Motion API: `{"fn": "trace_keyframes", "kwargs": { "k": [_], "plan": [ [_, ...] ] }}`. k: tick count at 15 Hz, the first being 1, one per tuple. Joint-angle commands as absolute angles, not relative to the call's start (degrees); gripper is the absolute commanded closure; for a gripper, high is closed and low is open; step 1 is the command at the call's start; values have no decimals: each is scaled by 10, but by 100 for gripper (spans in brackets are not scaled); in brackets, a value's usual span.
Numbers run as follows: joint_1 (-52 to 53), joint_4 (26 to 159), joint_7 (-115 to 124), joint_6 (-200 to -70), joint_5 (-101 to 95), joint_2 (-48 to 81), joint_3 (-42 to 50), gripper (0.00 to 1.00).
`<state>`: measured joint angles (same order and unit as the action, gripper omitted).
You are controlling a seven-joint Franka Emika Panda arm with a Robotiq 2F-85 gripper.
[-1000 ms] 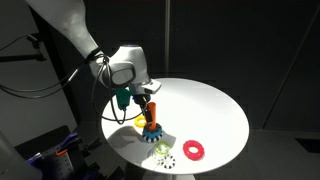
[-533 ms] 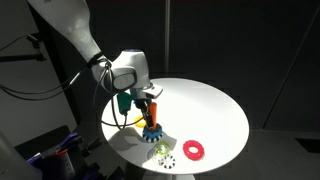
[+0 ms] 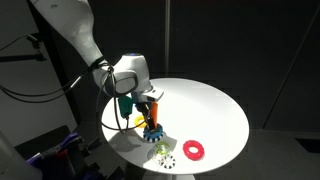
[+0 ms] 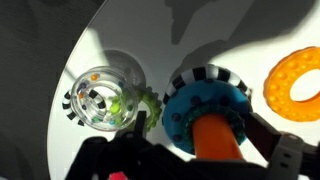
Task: Take the dark green ring off the stack
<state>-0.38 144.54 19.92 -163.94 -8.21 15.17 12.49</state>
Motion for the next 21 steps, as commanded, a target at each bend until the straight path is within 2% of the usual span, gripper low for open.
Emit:
{"fn": "trace_keyframes", "kwargs": {
  "k": [1, 14, 21],
  "plan": [
    [5, 1436, 192, -1658, -86, 172, 135, 0],
    [-19, 1492, 97, -1659, 4, 79, 65, 0],
    [-23, 1510, 88, -1633, 3, 70, 67, 0]
  ]
}}
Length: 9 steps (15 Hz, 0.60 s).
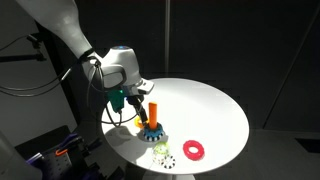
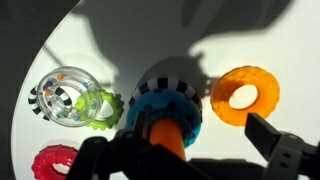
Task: Take the dark green ring off the stack
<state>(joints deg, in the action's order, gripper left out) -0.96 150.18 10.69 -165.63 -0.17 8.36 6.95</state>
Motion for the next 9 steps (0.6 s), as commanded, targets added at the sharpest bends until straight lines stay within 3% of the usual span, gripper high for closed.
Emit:
{"fn": "trace_keyframes", "kwargs": {
  "k": [1, 9],
  "plan": [
    [-24, 1509, 89, -1629, 1, 73, 69, 0],
    [-31, 1489, 99, -1601, -4, 102, 72, 0]
  ]
}}
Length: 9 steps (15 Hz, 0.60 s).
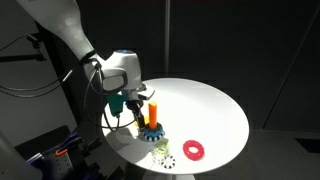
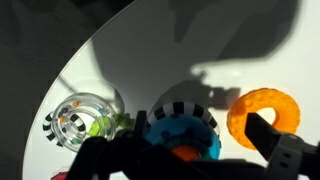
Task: Take the dark green ring off the stack
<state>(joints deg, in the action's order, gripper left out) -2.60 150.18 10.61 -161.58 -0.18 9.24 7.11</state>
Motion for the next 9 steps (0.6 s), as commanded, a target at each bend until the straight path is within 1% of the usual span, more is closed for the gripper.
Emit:
{"fn": "trace_keyframes", "kwargs": {
  "k": [1, 9],
  "plan": [
    [-30, 1486, 100, -1600, -5, 106, 73, 0],
    [-27, 1457, 106, -1602, -2, 142, 75, 0]
  ]
}}
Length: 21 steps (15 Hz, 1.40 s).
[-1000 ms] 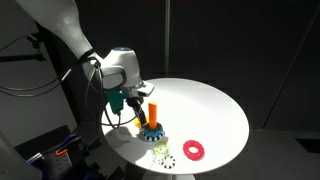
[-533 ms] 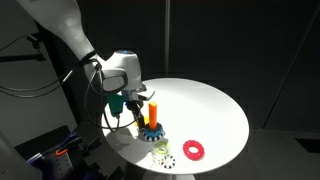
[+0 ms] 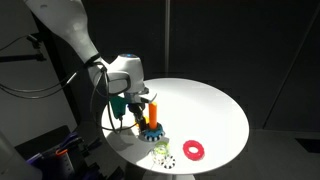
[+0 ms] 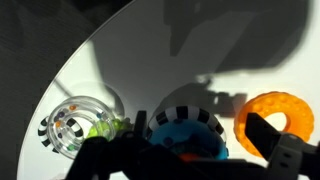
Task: Take the dark green ring off the stack
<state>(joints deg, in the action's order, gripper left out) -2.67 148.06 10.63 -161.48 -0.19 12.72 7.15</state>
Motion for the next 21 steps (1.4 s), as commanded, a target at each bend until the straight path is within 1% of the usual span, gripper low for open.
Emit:
{"fn": "trace_keyframes", "kwargs": {
  "k": [1, 13, 21],
  "plan": [
    [-27, 1454, 106, -1602, -1, 146, 75, 0],
    [-25, 1426, 106, -1622, -1, 175, 78, 0],
    [-21, 1428, 105, -1668, -4, 186, 84, 0]
  ]
}}
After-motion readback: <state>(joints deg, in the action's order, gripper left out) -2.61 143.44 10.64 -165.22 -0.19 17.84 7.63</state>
